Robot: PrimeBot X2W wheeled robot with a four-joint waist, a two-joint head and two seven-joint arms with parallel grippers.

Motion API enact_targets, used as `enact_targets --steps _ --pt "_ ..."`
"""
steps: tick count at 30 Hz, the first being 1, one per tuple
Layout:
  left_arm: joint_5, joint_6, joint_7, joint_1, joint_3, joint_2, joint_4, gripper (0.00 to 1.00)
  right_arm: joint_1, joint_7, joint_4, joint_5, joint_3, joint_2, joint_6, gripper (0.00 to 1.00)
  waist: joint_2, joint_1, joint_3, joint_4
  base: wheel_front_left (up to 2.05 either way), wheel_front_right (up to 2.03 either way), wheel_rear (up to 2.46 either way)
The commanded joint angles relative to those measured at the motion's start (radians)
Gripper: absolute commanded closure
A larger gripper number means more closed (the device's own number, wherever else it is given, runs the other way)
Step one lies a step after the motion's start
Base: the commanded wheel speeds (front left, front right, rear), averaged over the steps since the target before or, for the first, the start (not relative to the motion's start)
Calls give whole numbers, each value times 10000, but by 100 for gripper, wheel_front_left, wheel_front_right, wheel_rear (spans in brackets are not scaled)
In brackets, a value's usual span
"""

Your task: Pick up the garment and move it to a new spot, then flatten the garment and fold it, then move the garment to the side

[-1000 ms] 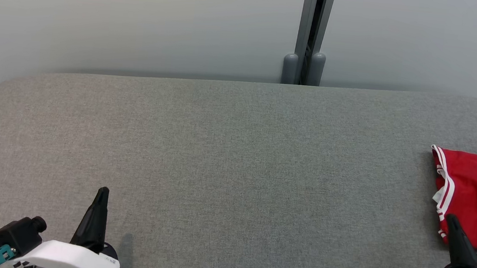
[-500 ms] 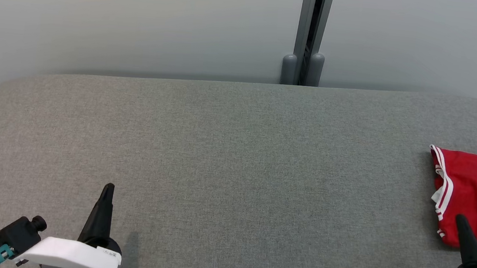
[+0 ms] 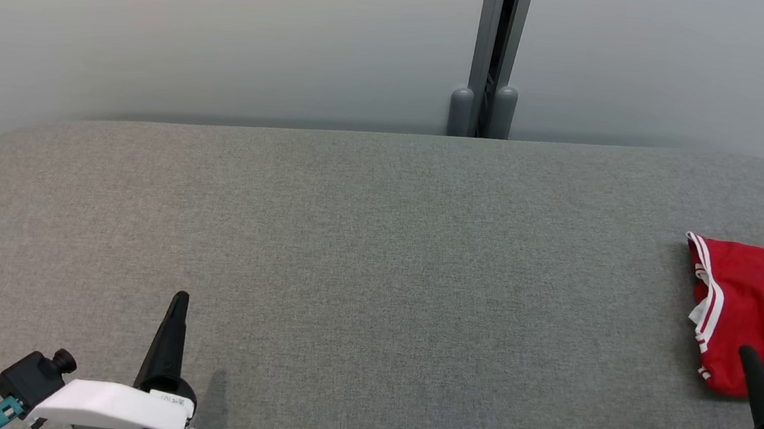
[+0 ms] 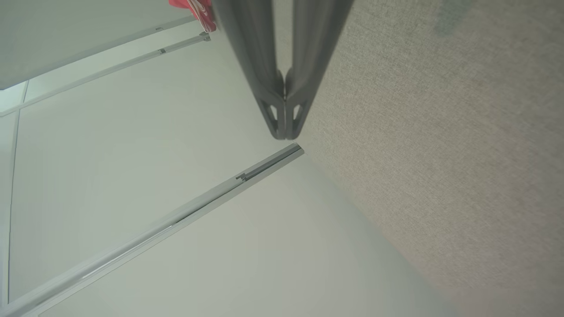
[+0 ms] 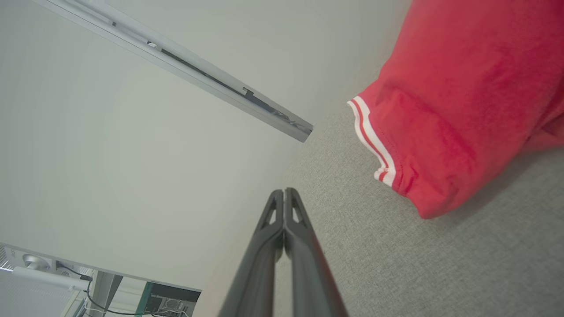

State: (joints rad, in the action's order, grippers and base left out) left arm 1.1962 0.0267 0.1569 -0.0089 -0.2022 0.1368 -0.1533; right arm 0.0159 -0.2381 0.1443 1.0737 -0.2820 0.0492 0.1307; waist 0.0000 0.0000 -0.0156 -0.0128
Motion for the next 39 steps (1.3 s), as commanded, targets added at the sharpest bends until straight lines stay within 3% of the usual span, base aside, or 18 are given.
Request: enact_targets --steps 1,39 --pt "227 112 -13 -256 85 -6 59 100 230 -75 -45 272 -87 63 2 100 0 0 2 2 0 0 0" --pt "3061 780 -114 -406 195 -604 -106 100 345 -1003 372 3723 -911 42 2 100 0 0 74 81 0 0 0"
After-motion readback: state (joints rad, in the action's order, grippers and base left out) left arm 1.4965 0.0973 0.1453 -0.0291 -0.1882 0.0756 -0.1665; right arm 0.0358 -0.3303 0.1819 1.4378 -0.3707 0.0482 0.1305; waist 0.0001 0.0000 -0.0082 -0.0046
